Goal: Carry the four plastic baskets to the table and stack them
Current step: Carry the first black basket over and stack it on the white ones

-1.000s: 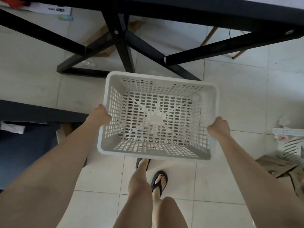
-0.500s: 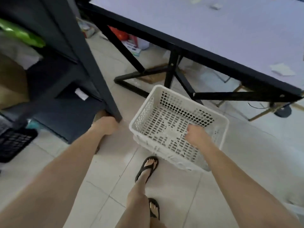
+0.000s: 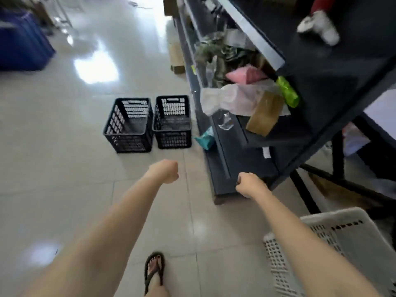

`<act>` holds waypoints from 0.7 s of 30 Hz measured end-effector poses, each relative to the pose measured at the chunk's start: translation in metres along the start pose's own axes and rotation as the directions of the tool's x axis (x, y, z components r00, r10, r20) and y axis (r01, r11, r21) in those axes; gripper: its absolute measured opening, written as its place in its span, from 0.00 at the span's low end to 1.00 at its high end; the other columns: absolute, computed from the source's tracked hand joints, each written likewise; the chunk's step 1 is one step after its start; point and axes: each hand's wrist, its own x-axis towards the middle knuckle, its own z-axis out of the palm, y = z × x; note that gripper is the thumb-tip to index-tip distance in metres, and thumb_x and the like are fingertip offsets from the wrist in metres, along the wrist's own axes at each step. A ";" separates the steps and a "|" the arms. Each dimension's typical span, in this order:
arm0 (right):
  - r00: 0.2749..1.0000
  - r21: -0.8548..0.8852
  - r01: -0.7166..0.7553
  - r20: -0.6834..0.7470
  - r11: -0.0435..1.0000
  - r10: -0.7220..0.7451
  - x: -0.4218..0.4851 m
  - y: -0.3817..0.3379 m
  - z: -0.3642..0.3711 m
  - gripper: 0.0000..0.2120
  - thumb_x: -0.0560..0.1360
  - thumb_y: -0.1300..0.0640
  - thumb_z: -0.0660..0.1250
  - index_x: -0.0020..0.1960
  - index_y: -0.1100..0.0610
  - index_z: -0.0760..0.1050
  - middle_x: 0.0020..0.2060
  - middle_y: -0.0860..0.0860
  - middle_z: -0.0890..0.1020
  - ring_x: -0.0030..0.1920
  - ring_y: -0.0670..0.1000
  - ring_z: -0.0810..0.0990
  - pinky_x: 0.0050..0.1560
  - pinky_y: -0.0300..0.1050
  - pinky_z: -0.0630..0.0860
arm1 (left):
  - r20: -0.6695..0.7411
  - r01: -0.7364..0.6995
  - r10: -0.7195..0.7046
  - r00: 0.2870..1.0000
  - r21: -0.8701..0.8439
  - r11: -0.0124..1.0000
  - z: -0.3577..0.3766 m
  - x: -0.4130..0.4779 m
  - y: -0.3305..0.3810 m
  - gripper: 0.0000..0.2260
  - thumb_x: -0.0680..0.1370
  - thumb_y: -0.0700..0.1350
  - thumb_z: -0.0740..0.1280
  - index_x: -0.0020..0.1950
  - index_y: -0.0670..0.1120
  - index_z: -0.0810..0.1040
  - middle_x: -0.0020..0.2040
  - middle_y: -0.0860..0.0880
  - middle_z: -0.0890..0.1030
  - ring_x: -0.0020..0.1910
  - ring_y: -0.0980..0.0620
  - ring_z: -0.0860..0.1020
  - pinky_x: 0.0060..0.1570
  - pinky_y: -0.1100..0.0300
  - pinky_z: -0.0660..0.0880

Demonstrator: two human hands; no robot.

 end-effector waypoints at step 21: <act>0.920 -0.230 0.387 0.163 0.893 -0.357 0.190 -0.629 0.010 0.16 0.74 0.56 0.60 0.61 0.54 0.71 0.60 0.55 0.76 0.58 0.57 0.76 0.56 0.52 0.76 | 0.058 0.342 -0.337 0.940 -0.170 0.924 -0.151 0.098 -0.530 0.16 0.80 0.44 0.58 0.67 0.43 0.72 0.65 0.42 0.75 0.62 0.41 0.75 0.57 0.52 0.73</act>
